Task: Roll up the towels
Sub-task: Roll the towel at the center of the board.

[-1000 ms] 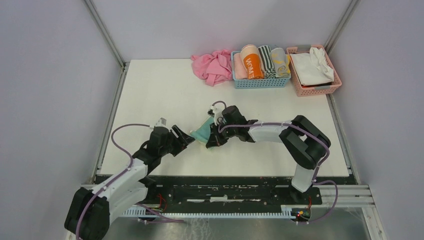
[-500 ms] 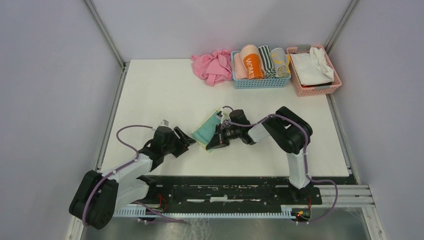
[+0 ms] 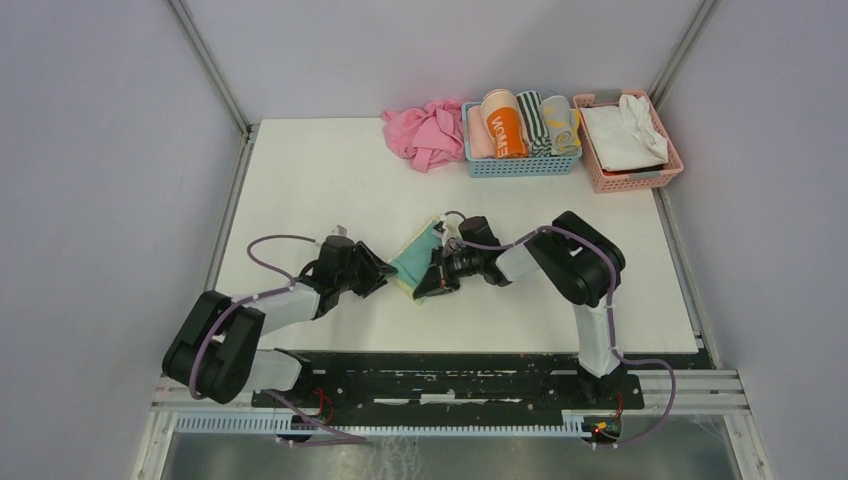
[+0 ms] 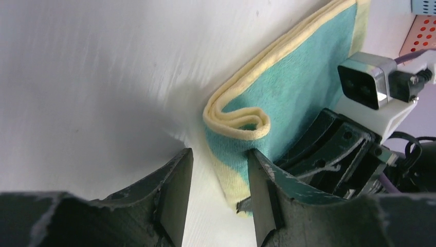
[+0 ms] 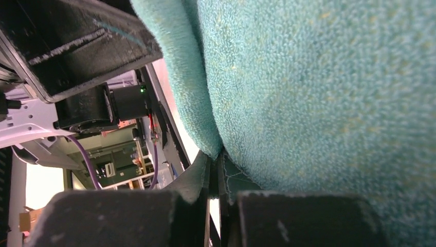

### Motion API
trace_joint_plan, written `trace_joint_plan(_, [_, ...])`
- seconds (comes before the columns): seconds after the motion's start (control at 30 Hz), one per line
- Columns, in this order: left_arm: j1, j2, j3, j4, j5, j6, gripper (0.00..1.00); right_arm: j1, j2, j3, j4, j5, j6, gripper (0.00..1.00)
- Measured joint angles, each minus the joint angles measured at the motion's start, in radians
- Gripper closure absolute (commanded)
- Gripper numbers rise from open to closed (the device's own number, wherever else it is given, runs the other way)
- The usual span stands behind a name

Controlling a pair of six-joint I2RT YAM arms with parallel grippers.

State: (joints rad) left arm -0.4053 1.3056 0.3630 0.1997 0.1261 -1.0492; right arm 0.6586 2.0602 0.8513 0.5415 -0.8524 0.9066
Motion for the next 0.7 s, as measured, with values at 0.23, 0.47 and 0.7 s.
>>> trace_joint_plan(0.23, [0.000,0.126,0.063,0.074,0.002,0.000,0.54,0.000,-0.091,0.039,-0.225,0.071,-0.149,0.61])
trace_joint_plan(0.47, [0.000,0.167,0.068,0.128,0.005,0.000,0.55,0.047,-0.279,0.098,-0.570,0.317,-0.406,0.55])
trace_joint_plan(0.7, [0.000,0.197,0.082,0.153,0.008,0.000,0.55,0.250,-0.443,0.161,-0.753,0.712,-0.643,0.57])
